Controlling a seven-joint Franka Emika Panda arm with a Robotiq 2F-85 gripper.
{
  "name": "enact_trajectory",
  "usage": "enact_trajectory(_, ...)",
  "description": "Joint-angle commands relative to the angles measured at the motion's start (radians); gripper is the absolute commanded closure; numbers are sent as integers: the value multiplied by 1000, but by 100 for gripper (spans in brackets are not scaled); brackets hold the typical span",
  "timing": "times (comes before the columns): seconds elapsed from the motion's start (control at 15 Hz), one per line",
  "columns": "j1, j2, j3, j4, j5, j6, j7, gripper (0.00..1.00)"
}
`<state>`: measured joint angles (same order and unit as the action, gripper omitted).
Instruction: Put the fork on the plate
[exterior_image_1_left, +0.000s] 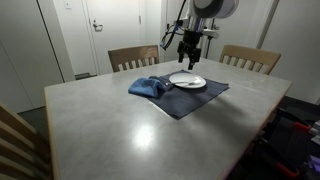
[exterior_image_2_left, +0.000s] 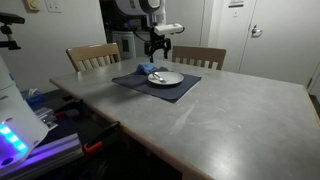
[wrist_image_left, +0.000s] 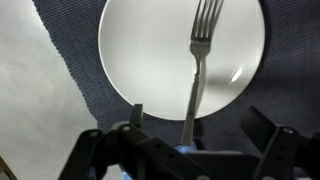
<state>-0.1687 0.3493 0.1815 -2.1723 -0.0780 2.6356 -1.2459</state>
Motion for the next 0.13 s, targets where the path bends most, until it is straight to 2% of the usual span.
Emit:
enact_trajectory(0.0, 51, -86, -45, -21, -24, -100, 25, 0)
enact_trajectory(0.07, 61, -97, -55, -21, -25, -119, 39, 0)
